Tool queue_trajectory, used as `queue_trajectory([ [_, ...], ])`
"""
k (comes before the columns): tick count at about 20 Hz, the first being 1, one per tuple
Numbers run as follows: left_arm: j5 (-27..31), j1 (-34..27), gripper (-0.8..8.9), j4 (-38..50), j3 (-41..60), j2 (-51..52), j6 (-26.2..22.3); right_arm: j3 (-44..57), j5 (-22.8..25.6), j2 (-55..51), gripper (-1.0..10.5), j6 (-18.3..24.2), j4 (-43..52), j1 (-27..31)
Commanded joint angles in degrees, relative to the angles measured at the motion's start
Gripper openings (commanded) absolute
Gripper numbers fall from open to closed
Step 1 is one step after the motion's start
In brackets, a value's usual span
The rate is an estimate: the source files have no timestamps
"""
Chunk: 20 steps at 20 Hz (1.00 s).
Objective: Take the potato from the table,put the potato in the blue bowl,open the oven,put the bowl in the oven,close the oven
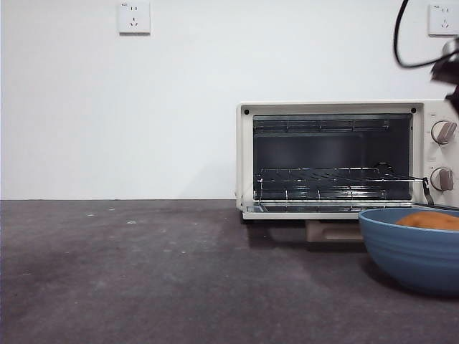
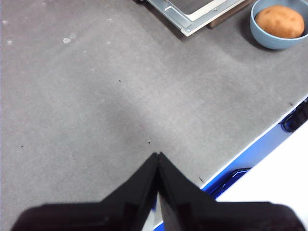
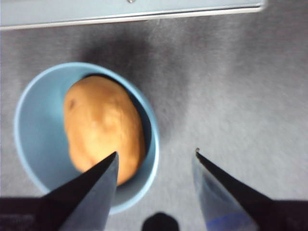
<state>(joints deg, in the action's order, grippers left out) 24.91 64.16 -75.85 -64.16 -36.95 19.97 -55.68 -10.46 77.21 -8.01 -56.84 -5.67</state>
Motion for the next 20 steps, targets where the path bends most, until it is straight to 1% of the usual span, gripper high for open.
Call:
queue_trajectory([
  [1, 0.2, 0.0, -0.06, 0.2, 0.4, 0.3, 0.7, 0.3, 0.5, 3.0, 2.5, -1.0, 1.0, -0.3],
  [6, 0.2, 0.0, -0.06, 0.2, 0.4, 0.3, 0.6, 0.4, 1.6, 8.4, 2.4, -1.0, 2.5, -0.3],
  [8, 0.2, 0.0, -0.06, 0.2, 0.4, 0.3, 0.6, 0.4, 1.6, 9.6, 0.7, -1.0, 3.1, -0.3],
  [10, 0.2, 0.0, -0.06, 0.2, 0.4, 0.3, 0.6, 0.4, 1.5, 9.6, -0.1, -0.8, 2.8, -0.4],
  [13, 0.2, 0.0, -0.06, 0.2, 0.4, 0.3, 0.6, 0.4, 1.5, 9.6, -0.1, -0.6, 2.2, -0.4],
  [16, 0.2, 0.0, -0.05, 0.2, 0.4, 0.3, 0.6, 0.3, -0.7, 9.1, -0.1, -0.9, 0.1, -0.4],
  [17, 0.3, 0.0, -0.06, 0.2, 0.4, 0.3, 0.6, 0.3, -0.7, 8.6, -0.1, -0.9, -0.5, -0.4],
  [19, 0.9, 0.0, -0.06, 0.2, 0.4, 0.0, 0.6, 0.2, -0.7, 6.6, -0.1, -1.7, -2.1, -0.4],
  [20, 1.6, 0.0, -0.05, 0.2, 0.4, 0.0, 0.6, -0.1, -0.9, 5.3, -0.1, -2.8, -3.0, -0.4],
])
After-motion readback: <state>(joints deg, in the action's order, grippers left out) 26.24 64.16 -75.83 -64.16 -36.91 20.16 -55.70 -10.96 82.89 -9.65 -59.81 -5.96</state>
